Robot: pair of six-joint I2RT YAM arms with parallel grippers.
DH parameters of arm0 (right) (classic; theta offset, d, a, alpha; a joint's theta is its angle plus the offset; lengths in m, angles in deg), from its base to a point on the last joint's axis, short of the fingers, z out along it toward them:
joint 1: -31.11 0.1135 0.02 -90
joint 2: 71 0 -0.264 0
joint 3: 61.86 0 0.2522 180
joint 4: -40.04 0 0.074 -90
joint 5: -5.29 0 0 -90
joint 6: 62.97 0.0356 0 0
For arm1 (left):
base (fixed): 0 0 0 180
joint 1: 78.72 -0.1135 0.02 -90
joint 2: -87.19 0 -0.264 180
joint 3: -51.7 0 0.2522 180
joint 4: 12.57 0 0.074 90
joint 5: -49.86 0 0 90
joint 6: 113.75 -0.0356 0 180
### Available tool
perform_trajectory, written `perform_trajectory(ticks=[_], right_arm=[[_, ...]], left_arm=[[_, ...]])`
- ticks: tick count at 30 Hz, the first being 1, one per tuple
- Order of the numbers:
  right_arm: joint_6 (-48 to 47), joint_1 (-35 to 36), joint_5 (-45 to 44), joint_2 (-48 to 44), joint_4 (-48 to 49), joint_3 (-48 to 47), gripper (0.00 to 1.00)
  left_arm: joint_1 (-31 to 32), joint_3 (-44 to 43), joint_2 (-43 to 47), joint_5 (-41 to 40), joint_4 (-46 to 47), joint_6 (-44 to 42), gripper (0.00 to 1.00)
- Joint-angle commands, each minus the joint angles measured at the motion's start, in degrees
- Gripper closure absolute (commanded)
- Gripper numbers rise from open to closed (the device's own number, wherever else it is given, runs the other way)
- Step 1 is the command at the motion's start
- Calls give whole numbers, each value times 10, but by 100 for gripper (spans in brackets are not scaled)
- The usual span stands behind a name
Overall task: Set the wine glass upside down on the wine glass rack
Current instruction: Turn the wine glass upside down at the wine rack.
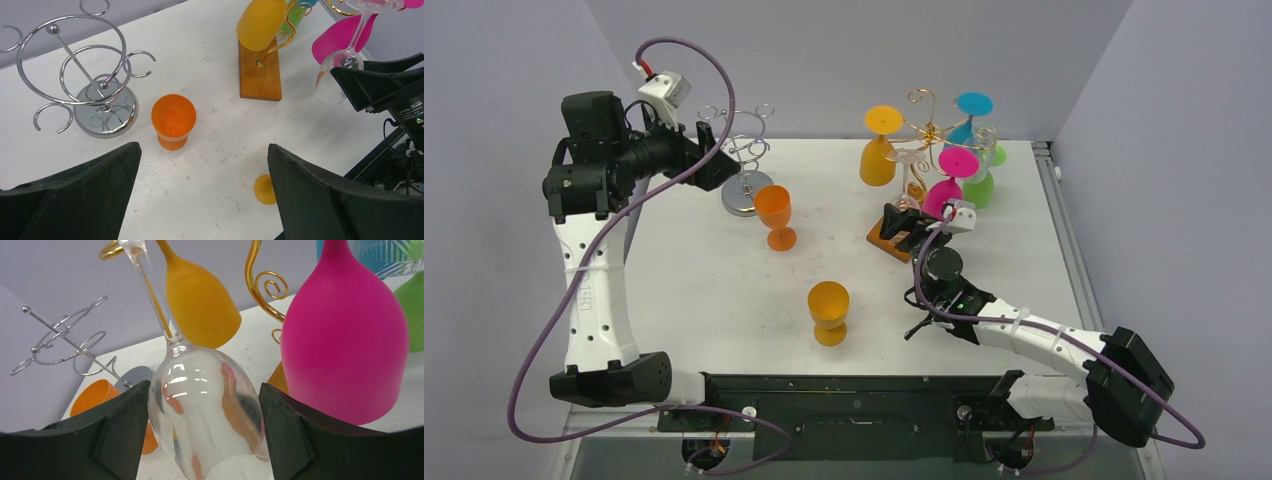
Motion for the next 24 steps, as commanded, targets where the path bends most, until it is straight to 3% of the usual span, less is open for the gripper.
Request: perform_trajectory(ticks=[1, 24], right_arm=[[14, -12, -19, 15, 69, -22, 100], [47, -45, -4, 92, 94, -89, 100]], left_arm=[[3, 4, 6, 2, 1, -22, 4], [3, 16, 10, 17, -13, -39, 4]])
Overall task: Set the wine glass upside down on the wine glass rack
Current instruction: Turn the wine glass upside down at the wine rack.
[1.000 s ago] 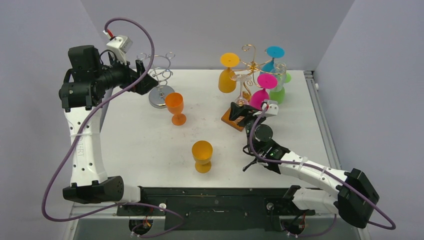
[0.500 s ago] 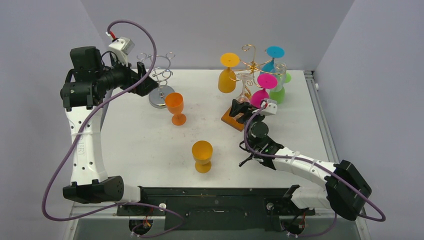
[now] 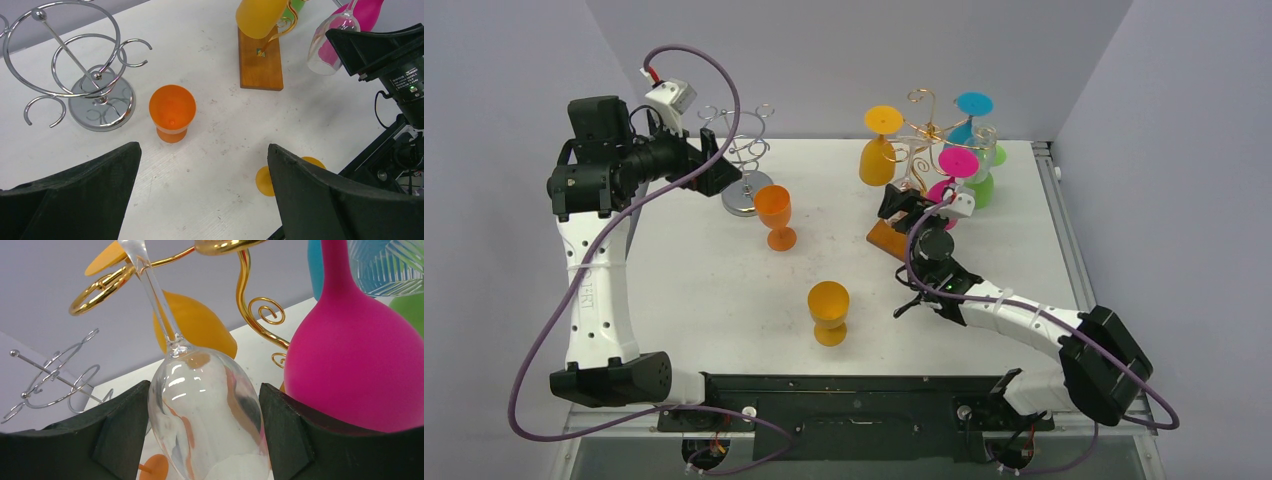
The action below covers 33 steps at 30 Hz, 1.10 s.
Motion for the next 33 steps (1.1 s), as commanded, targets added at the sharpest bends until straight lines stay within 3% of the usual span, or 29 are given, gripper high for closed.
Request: perform_trajectory(ticks=[1, 16, 33], right_arm=[[17, -8, 11, 8, 47, -40, 100], [1, 10, 15, 55, -13, -88, 100], [-52, 33, 22, 52, 11, -72, 100]], left_arm=[[2, -5, 10, 14, -1, -13, 4], [3, 0, 14, 23, -4, -16, 4], [2, 14, 18, 22, -1, -13, 4]])
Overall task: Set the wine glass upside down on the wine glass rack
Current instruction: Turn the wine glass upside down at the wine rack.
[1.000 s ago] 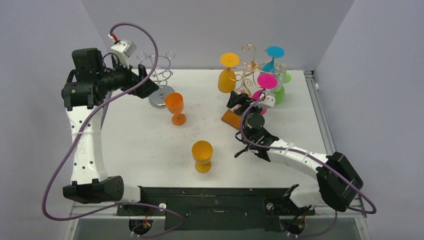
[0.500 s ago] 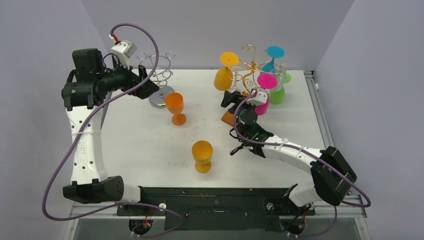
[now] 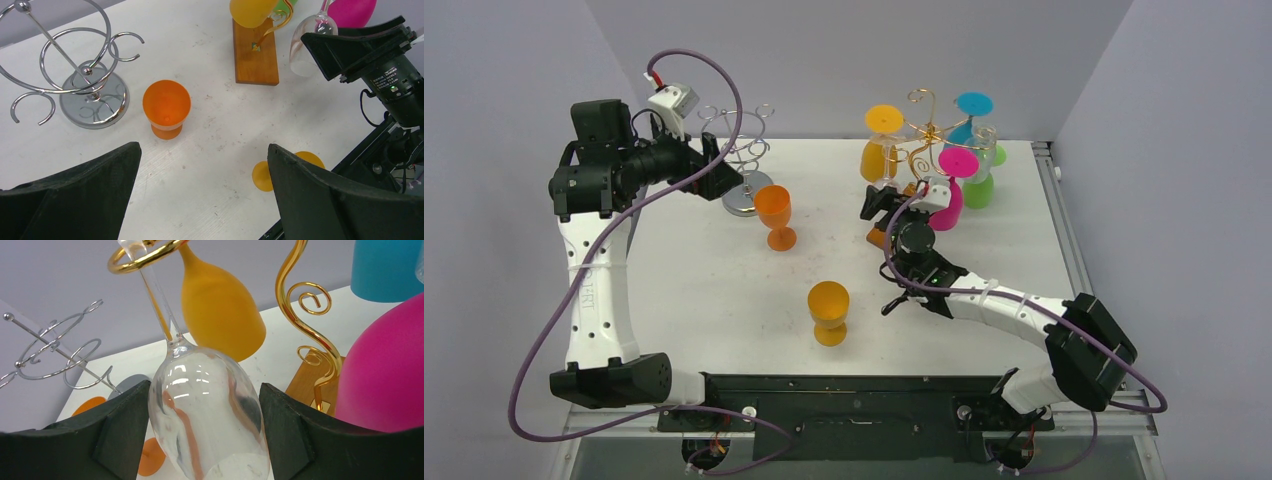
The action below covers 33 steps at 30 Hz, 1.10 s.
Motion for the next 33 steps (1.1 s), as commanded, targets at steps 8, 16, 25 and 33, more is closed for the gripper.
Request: perform_trajectory(ticks=[8, 16, 25, 33], right_arm=[[-30, 15, 4, -24, 62, 15, 100], [-30, 18, -5, -41, 89, 48, 100], [-22, 18, -29, -55, 116, 75, 100], [-9, 17, -44, -50, 118, 87, 100]], left_arm=[[2, 6, 14, 12, 13, 4, 4], [3, 10, 12, 11, 16, 10, 4], [2, 14, 8, 9, 20, 14, 4], [2, 17, 5, 7, 21, 15, 4]])
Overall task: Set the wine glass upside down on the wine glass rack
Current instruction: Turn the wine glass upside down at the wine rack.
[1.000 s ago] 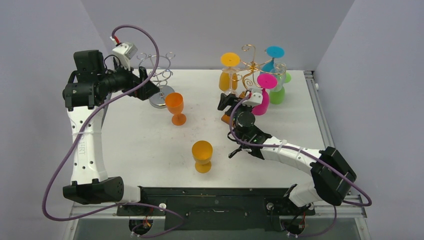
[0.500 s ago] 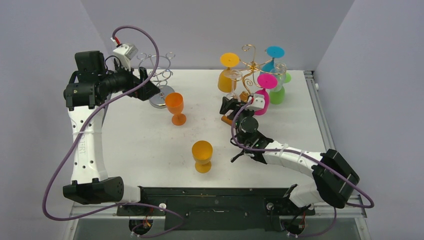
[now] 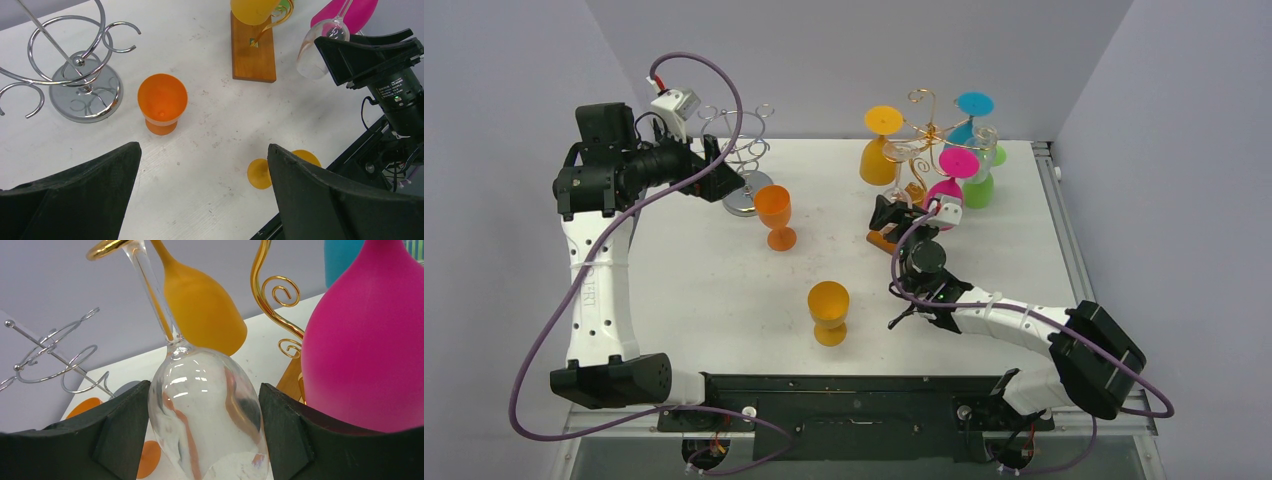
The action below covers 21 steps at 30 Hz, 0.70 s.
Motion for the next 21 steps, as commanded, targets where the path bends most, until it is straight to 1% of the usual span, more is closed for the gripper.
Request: perform_trajectory(ticks=[1, 3, 8, 10, 11, 12, 14, 21], right_arm=[[14, 3, -15, -18, 24, 6, 100], [13, 3, -11, -15, 9, -1, 93], [15, 3, -6, -10, -33, -12, 63], [17, 4, -5, -9, -57, -18, 46], [17, 6, -6, -10, -68, -23, 35], [15, 8, -5, -10, -77, -27, 28], [9, 12, -4, -14, -91, -33, 26], [-5, 16, 18, -37, -155, -46, 24]], left_arm=[[2, -2, 3, 7, 18, 3, 4], [2, -1, 2, 5, 18, 3, 4], [2, 2, 3, -1, 19, 1, 4], [1, 4, 2, -4, 21, 4, 4], [2, 4, 1, -5, 21, 5, 4], [2, 4, 0, -5, 21, 6, 4], [2, 2, -3, -5, 21, 8, 4], [2, -2, -10, -5, 28, 21, 4]])
